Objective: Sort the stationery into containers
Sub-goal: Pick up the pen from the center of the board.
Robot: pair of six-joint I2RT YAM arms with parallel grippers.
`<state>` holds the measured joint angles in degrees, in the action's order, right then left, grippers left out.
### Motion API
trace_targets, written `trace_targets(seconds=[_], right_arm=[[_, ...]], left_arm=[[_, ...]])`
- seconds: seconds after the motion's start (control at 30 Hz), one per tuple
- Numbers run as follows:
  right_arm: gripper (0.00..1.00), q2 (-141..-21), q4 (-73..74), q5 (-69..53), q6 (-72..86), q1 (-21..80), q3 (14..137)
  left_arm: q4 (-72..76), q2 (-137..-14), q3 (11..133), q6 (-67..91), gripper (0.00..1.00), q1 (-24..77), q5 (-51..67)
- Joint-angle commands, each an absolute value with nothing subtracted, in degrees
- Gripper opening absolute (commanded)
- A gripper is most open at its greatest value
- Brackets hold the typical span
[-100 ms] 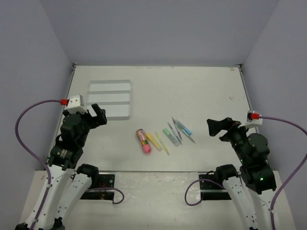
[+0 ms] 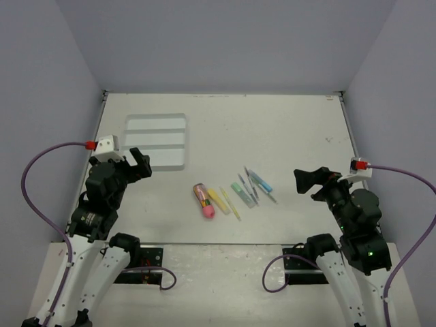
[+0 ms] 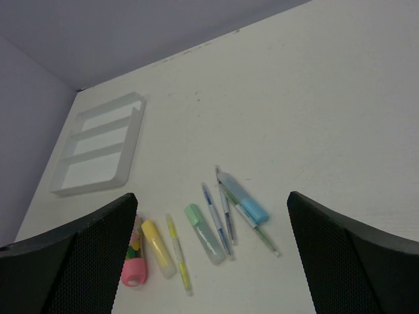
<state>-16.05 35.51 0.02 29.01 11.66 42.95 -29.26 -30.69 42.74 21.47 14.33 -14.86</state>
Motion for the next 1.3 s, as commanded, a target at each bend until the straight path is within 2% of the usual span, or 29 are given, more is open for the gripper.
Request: trace_targets(seconds=[0.0, 0.23, 0.33, 0.37, 0.4, 0.43, 0.57, 0.67, 0.8, 1.07, 1.27], right_arm=[[0.99, -16.5, 33.4, 0.8, 27.8, 11.5, 42.2], [0.99, -17.6, 22.5, -14.4, 25.8, 11.5, 38.0], [0.95, -29.3, 21.6, -18.1, 22.9, 11.6, 39.7], [0.91, -31.3, 24.0, -17.4, 21.5, 11.5, 42.0], [0.85, -41.8, 30.4, -16.2, 18.3, 11.6, 46.1], [0.81, -46.0, 32.7, -13.2, 17.4, 12.5, 49.5], [0.74, -62.9, 36.7, -1.0, 11.2, 19.2, 58.0], [0.63, -72.8, 37.5, 2.7, 7.8, 19.6, 61.3], [0.57, -81.6, 35.3, 1.4, 6.3, 21.8, 62.7], [0.5, -94.6, 33.7, 6.5, 4.0, 27.3, 64.3], [0.46, -98.7, 32.6, 6.6, 3.5, 27.4, 64.3]], left_arm=[[-28.7, -29.8, 42.9, 21.7, 1.0, 14.4, -15.8], [-28.7, -30.4, 42.9, 21.8, 1.0, 14.4, -15.3], [-28.2, -30.7, 42.7, 21.6, 1.0, 14.4, -14.3], [-28.2, -30.9, 42.7, 21.5, 1.0, 14.4, -14.0], [-28.2, -31.4, 42.7, 21.5, 1.0, 14.4, -13.7], [-28.1, -31.6, 42.7, 21.4, 1.0, 14.4, -13.6], [-28.1, -32.6, 42.6, 21.3, 1.0, 14.4, -13.3], [-28.0, -33.1, 42.6, 21.1, 1.0, 14.6, -12.8], [-27.9, -33.4, 42.6, 20.9, 1.0, 14.6, -12.3], [-27.7, -33.2, 42.5, 20.8, 1.0, 14.6, -11.9], [-27.6, -33.4, 42.5, 20.7, 1.0, 14.9, -11.6]])
